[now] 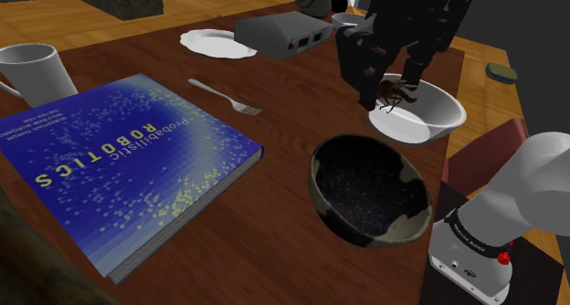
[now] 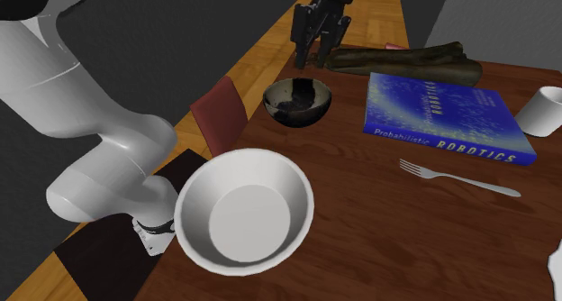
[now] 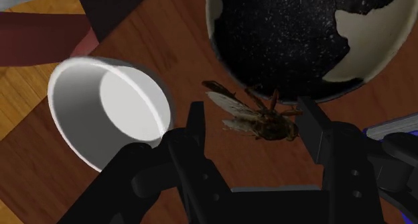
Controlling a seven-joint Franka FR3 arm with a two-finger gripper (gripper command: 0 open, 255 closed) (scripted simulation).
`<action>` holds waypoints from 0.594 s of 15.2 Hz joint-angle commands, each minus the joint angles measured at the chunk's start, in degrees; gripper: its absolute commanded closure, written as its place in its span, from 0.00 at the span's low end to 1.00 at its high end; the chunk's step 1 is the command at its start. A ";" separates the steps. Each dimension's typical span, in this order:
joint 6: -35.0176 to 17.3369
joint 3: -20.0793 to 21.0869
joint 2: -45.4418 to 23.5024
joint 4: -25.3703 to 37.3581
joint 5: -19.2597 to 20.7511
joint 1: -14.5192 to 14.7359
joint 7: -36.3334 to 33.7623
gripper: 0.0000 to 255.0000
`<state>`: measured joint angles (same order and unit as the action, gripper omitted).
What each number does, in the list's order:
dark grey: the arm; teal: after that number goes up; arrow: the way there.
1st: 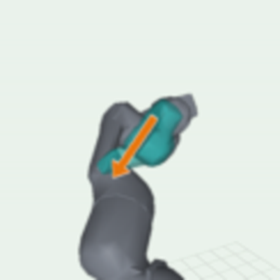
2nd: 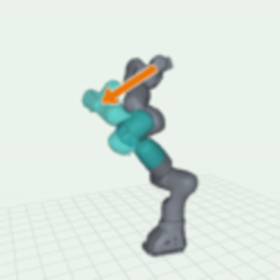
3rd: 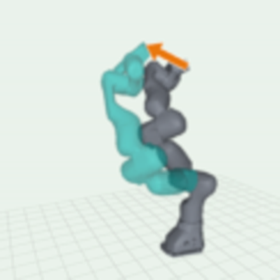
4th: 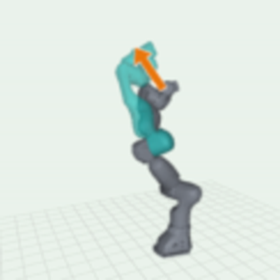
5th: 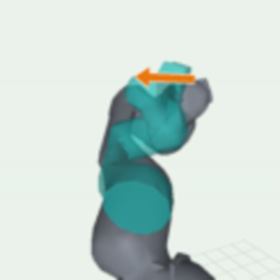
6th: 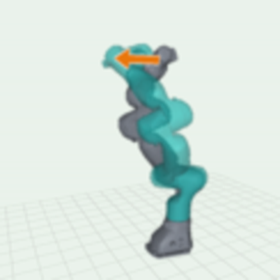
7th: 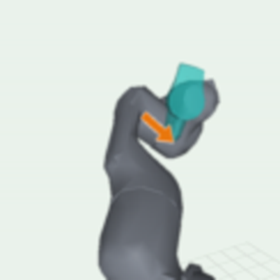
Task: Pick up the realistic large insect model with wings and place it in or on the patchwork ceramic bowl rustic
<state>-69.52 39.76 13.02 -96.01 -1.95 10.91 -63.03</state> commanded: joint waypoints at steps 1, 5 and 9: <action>0.69 1.78 0.17 0.51 -1.29 1.01 -3.05 1.00; -0.53 3.26 0.84 -1.19 -2.68 1.95 -5.47 1.00; -3.67 3.02 2.01 -5.25 -3.29 2.17 -5.03 1.00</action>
<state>-72.36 42.83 14.74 -100.22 -5.09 13.03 -68.15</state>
